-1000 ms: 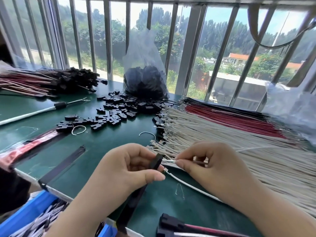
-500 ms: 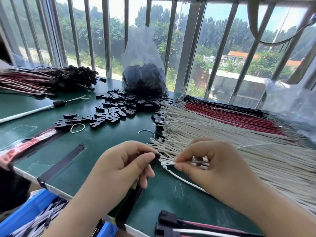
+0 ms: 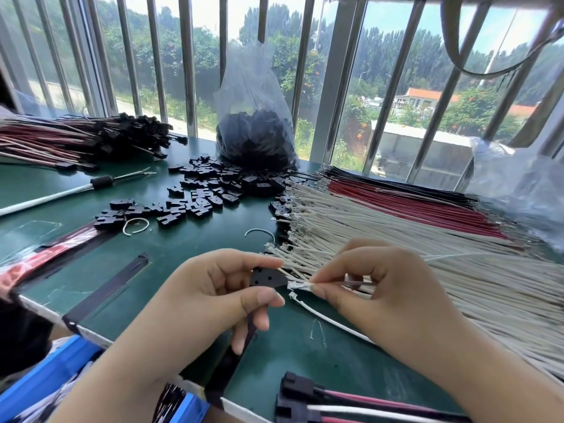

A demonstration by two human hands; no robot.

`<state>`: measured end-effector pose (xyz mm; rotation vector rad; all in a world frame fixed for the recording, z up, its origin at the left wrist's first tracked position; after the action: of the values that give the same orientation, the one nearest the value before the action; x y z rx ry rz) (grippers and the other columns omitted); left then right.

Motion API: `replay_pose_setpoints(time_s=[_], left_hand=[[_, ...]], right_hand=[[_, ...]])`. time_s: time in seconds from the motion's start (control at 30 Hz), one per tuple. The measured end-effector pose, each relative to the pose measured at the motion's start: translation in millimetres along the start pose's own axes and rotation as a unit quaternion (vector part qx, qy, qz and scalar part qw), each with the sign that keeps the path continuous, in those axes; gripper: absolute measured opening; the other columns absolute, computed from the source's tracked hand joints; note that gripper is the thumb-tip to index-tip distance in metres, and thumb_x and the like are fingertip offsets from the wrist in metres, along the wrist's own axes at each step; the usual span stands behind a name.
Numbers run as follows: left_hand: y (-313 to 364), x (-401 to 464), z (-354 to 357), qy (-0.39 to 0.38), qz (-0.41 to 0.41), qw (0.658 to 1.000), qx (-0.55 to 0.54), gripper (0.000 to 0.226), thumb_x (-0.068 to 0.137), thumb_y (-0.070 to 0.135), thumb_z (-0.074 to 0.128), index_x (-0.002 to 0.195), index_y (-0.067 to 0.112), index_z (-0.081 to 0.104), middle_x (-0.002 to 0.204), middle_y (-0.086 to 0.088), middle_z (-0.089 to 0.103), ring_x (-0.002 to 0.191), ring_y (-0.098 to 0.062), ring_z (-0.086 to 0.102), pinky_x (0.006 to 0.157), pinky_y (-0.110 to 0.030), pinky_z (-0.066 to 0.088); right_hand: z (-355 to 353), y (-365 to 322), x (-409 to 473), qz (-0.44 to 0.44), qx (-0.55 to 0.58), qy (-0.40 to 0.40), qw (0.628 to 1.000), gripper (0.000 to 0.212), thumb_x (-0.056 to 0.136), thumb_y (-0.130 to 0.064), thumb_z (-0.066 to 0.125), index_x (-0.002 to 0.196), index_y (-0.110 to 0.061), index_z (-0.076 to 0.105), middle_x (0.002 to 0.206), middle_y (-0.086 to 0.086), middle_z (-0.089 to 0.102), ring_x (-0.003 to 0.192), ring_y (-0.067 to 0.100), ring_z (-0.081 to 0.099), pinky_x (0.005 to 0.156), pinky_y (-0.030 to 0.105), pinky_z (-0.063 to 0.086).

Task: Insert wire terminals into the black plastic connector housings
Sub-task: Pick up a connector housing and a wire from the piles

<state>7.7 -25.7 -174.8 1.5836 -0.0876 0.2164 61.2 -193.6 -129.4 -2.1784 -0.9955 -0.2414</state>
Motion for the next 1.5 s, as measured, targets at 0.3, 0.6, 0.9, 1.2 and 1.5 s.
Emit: replay_pose_setpoints(time_s=[0.3,0.6,0.9,1.2,1.5], left_hand=[[-5,4,-1,-0.023,-0.029,0.998,-0.052,0.039,0.049,0.022,0.081,0.087,0.016,0.075,0.070,-0.020,0.071,0.045,-0.020,0.059,0.035,-0.020,0.043],[-4,5,3,-0.074,-0.050,0.996,0.017,0.040,0.054,0.034,0.080,0.092,0.024,0.074,0.075,-0.017,0.073,0.051,-0.022,0.058,0.044,-0.024,0.048],[-6,6,6,-0.024,-0.070,0.997,0.037,0.029,0.067,0.000,0.079,0.085,0.023,0.076,0.065,-0.007,0.072,0.051,-0.017,0.063,0.057,-0.028,0.057],[-2,1,2,-0.047,-0.048,0.998,0.008,0.050,0.045,0.038,0.092,0.092,0.028,0.076,0.076,-0.010,0.073,0.069,-0.023,0.072,0.067,-0.032,0.059],[-5,8,20,-0.005,-0.136,0.986,-0.092,0.014,0.083,-0.006,0.061,0.077,0.001,0.072,0.071,-0.020,0.070,0.050,-0.017,0.062,0.055,-0.029,0.057]], right_hand=[[-5,-7,-5,-0.035,-0.027,0.038,0.998,0.012,0.067,-0.043,0.067,0.078,-0.040,0.071,0.078,-0.024,0.064,0.078,0.002,0.061,0.060,0.029,0.051],[1,-9,-5,-0.038,-0.027,0.021,0.999,0.014,0.068,-0.040,0.076,0.079,-0.046,0.068,0.078,-0.021,0.063,0.073,0.004,0.062,0.058,0.033,0.053],[16,-15,-6,-0.060,-0.079,0.025,0.995,0.012,0.066,-0.032,0.073,0.073,-0.029,0.063,0.065,-0.013,0.055,0.059,0.003,0.053,0.051,0.015,0.041],[16,1,-4,0.044,0.014,-0.126,0.991,0.017,0.083,-0.041,0.065,0.072,-0.029,0.068,0.058,-0.013,0.062,0.048,-0.001,0.049,0.050,0.011,0.039],[2,-9,-7,-0.088,-0.155,-0.039,0.983,0.026,0.082,-0.047,0.050,0.076,-0.031,0.070,0.066,-0.017,0.063,0.061,0.002,0.057,0.049,0.028,0.050]])
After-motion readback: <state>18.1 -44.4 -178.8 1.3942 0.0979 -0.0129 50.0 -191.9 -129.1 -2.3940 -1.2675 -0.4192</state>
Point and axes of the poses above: each hand's wrist, its own x-axis towards the middle knuckle, its own z-axis out of the palm, y = z × x, the point moved 5 cm from there along x, towards the middle knuckle
